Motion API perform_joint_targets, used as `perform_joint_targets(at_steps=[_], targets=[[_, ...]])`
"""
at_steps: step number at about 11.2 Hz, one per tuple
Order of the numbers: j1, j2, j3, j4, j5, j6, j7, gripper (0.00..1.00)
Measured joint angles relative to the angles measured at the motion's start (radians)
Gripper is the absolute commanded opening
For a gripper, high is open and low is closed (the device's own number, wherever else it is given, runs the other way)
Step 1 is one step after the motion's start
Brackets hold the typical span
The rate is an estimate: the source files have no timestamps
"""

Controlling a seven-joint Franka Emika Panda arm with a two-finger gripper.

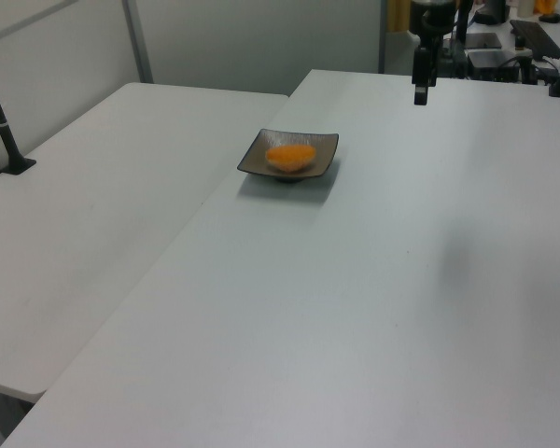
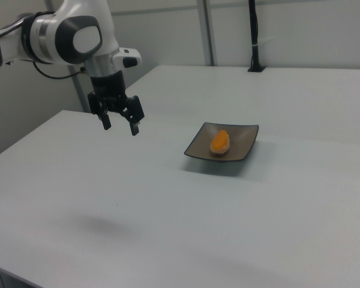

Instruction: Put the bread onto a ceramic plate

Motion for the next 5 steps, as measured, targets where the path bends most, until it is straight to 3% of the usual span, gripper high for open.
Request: perform_joint_targets(at_steps=[5], targets=[[-0.003, 0.0, -0.004, -0.007, 0.0, 0.02, 0.001, 1.0]])
